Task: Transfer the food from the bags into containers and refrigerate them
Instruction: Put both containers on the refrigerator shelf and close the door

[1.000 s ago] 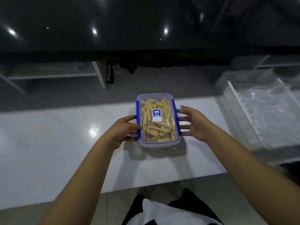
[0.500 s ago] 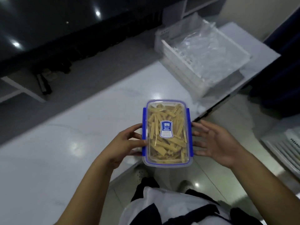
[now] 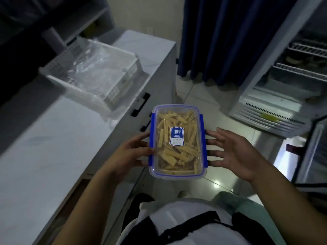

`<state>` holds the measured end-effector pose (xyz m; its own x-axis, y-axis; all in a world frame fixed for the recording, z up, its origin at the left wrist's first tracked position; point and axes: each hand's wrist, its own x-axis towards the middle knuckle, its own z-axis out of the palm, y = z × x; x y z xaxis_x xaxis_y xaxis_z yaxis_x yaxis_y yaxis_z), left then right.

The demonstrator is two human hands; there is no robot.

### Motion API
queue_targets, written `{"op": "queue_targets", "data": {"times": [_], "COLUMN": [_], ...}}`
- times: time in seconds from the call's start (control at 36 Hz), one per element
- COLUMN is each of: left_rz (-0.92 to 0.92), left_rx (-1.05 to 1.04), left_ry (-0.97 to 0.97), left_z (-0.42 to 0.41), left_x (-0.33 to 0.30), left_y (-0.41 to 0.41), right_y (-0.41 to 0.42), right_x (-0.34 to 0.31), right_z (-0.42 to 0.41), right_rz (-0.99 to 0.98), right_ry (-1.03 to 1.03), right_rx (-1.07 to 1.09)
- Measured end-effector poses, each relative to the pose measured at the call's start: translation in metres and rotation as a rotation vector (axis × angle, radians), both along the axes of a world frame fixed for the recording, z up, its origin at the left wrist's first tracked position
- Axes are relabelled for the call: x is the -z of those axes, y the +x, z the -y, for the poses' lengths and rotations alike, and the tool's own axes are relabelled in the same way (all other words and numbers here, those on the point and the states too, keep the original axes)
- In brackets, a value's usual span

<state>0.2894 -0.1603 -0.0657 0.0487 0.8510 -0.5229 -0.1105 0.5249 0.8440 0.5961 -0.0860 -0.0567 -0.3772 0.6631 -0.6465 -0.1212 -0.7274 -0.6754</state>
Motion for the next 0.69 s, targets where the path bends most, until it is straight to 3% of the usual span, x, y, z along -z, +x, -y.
{"op": "queue_targets", "data": {"times": [0.36, 0.5, 0.69], "left_rz": [0.011, -0.024, 0.087], "left_rx": [0.398, 0.531, 0.692], "left_ry": [-0.073, -0.067, -0.086], "left_z": [-0.147, -0.231, -0.35], "left_x": [0.017, 0.031, 0.031], "left_y": [0.127, 0.181, 0.255], "right_y": [0.139, 0.179, 0.235], "right_x": [0.021, 0.02, -0.004], "right_z": [-0.036, -0.076, -0.147], "right_rz": [0.028, 0.075, 0.147], "right_ry": [0.015, 0.004, 0.031], "right_rx": [0.307, 0.466, 0.591]}}
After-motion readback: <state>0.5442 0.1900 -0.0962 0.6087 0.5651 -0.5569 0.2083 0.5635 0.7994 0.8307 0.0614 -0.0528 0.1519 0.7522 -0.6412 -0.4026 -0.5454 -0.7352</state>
